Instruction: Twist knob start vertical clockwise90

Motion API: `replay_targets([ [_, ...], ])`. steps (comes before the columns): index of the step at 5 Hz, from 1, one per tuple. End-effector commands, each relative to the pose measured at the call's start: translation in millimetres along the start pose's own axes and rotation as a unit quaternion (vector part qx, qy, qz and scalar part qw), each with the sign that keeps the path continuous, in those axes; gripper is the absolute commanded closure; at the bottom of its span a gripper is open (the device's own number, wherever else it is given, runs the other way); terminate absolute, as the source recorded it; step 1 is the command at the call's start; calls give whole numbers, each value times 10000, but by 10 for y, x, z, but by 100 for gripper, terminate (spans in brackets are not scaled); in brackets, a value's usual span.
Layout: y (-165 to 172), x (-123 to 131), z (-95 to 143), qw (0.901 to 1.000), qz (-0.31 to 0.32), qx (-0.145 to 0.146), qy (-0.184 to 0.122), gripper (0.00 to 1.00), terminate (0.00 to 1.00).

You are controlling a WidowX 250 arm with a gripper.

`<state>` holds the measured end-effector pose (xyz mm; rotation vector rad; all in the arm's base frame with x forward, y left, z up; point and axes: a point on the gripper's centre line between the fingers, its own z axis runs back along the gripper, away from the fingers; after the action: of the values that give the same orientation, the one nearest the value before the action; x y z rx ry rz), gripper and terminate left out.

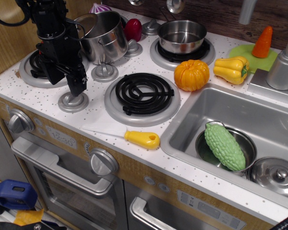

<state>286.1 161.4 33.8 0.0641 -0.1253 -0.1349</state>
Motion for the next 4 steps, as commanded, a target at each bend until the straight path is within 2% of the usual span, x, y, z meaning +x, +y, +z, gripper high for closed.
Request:
replay_targets([
  [1,0,0,0,10000,0,0,0,0,0],
  [4,15,-1,-41,9999,103,15,-65,0,0],
])
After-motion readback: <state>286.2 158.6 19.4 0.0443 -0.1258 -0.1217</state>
